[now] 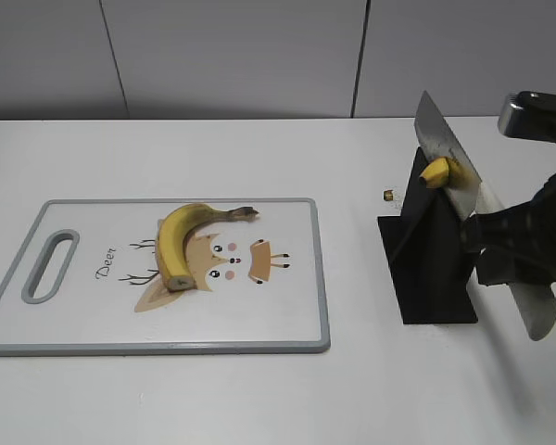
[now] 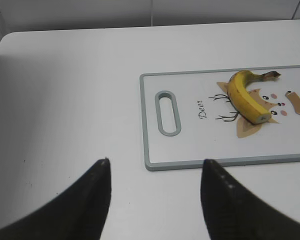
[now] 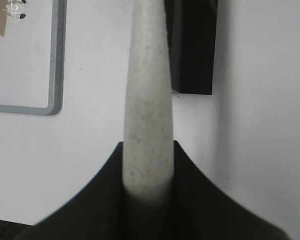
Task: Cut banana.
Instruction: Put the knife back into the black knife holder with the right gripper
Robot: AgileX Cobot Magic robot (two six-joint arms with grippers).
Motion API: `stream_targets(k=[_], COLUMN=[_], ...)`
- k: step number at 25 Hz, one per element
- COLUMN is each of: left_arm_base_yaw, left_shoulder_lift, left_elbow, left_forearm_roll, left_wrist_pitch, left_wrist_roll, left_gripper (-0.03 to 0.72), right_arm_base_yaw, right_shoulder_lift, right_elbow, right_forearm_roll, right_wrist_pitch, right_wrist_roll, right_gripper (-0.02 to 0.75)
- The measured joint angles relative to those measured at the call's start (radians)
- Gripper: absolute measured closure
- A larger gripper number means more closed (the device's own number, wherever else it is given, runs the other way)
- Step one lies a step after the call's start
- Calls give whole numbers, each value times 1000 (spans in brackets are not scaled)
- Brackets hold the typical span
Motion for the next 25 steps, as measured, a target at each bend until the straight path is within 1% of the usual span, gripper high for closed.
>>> stream_targets(k=[14,21,25], left_arm_base_yaw=[0,0,0], left_shoulder_lift=[0,0,0], left_elbow=[0,0,0], left_forearm_roll=[0,0,0], left_wrist_pitch=[-1,-1,-1], left_wrist_roll=[0,0,0], left_gripper=[135,135,135], right_arm_base_yaw=[0,0,0], right_shoulder_lift=[0,1,39], right_elbow=[23,23,23], right_forearm_roll=[4,2,27], right_wrist_pitch=[-30,-8,5], right_wrist_roll=[54,40,5], right_gripper=[579,580,580])
